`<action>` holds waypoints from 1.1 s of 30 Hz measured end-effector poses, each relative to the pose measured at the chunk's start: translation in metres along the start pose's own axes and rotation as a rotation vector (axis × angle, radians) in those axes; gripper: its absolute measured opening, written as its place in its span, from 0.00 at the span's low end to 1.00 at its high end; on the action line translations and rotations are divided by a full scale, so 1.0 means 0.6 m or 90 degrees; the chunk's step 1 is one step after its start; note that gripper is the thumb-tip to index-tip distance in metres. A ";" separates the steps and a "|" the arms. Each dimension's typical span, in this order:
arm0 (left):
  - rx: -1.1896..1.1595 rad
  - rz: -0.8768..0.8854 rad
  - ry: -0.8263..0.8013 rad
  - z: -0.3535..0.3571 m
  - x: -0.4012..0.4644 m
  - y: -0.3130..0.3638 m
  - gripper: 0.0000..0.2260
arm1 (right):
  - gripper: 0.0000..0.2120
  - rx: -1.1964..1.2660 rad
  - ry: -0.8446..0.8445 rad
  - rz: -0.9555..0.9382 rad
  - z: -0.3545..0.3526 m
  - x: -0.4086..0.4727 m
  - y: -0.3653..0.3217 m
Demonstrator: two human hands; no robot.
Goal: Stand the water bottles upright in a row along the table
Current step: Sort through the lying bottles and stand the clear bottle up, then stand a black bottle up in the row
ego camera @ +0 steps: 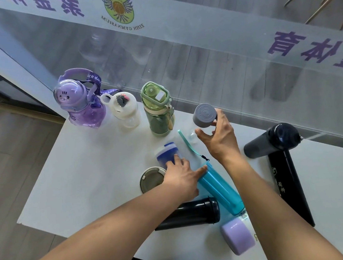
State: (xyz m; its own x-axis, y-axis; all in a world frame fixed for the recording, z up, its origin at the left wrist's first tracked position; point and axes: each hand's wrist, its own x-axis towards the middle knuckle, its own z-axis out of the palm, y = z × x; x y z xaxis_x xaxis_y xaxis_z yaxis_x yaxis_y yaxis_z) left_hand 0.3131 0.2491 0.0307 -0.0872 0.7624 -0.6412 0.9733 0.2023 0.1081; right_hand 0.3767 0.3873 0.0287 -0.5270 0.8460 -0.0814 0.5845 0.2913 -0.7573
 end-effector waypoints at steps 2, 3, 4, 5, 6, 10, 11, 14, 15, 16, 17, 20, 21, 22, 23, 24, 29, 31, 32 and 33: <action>0.002 0.000 0.000 0.000 -0.001 0.000 0.31 | 0.32 -0.007 0.001 -0.002 0.000 0.003 -0.003; 0.003 0.001 0.000 0.001 -0.001 0.000 0.31 | 0.32 -0.009 0.002 -0.001 0.000 0.003 -0.004; 0.004 0.002 0.001 0.001 -0.002 0.000 0.31 | 0.32 -0.012 0.004 0.000 0.000 0.003 -0.005; 0.004 0.004 0.004 0.001 -0.002 -0.001 0.31 | 0.32 -0.015 0.006 0.002 -0.001 0.002 -0.004; 0.004 0.009 0.010 0.002 -0.003 -0.001 0.31 | 0.32 -0.016 0.009 0.002 -0.001 0.000 -0.004; -0.007 0.043 0.062 0.001 -0.005 -0.001 0.29 | 0.32 -0.019 0.016 0.017 -0.003 -0.002 -0.002; -0.008 0.051 0.078 0.000 -0.006 -0.002 0.29 | 0.33 -0.022 0.015 0.026 -0.004 -0.002 -0.002; -0.029 0.074 0.130 -0.006 -0.011 -0.006 0.28 | 0.38 -0.020 0.016 0.055 -0.012 -0.009 -0.003; -0.039 0.082 0.151 -0.011 -0.014 -0.008 0.28 | 0.38 -0.024 0.023 0.061 -0.017 -0.015 -0.004; -0.051 0.087 0.173 -0.016 -0.017 -0.010 0.27 | 0.38 -0.030 0.033 0.065 -0.023 -0.022 -0.005; -0.064 0.089 0.197 -0.022 -0.020 -0.012 0.25 | 0.37 -0.034 0.047 0.065 -0.031 -0.030 -0.006; -0.091 0.090 0.276 -0.045 -0.033 -0.016 0.23 | 0.34 -0.046 0.092 0.043 -0.061 -0.062 -0.009; -0.093 0.094 0.304 -0.054 -0.037 -0.016 0.23 | 0.34 -0.055 0.107 0.037 -0.073 -0.073 -0.010; -0.094 0.099 0.330 -0.062 -0.040 -0.016 0.24 | 0.32 -0.066 0.120 0.036 -0.083 -0.082 -0.010; -0.092 0.103 0.355 -0.071 -0.043 -0.015 0.25 | 0.31 -0.077 0.132 0.037 -0.094 -0.092 -0.011; -0.089 0.105 0.377 -0.079 -0.043 -0.012 0.25 | 0.30 -0.087 0.144 0.038 -0.106 -0.101 -0.011; -0.075 0.064 0.451 -0.113 -0.029 -0.001 0.29 | 0.27 -0.153 0.235 0.012 -0.165 -0.129 0.009; -0.067 0.030 0.453 -0.119 -0.019 0.002 0.32 | 0.27 -0.195 0.274 0.022 -0.192 -0.130 0.027; -0.065 0.013 0.451 -0.121 -0.014 0.004 0.33 | 0.28 -0.214 0.281 0.040 -0.205 -0.126 0.038; -0.064 -0.006 0.443 -0.120 -0.008 0.007 0.34 | 0.31 -0.235 0.273 0.065 -0.218 -0.120 0.049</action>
State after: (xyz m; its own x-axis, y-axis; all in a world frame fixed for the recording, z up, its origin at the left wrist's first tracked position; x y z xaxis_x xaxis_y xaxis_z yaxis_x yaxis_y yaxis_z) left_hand 0.3023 0.2906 0.0892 -0.2442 0.9697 -0.0109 0.9503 0.2415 0.1963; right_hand 0.5128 0.3933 0.0970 -0.2041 0.9612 0.1858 0.8368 0.2698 -0.4764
